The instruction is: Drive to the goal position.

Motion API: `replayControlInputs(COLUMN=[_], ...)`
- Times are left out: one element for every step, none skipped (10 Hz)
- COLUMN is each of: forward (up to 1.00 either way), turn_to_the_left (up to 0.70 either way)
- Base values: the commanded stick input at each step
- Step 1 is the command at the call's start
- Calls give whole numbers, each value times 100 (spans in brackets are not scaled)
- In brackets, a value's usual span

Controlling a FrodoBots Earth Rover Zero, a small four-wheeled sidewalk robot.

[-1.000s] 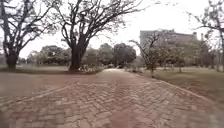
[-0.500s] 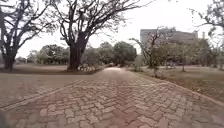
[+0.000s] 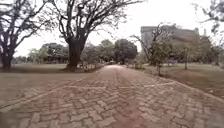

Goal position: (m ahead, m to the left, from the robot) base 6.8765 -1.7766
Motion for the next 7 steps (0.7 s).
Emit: replayControlInputs(forward=[70,70,70,70,70,70,70], turn_to_the_left=[0,0,0,0,0,0,0])
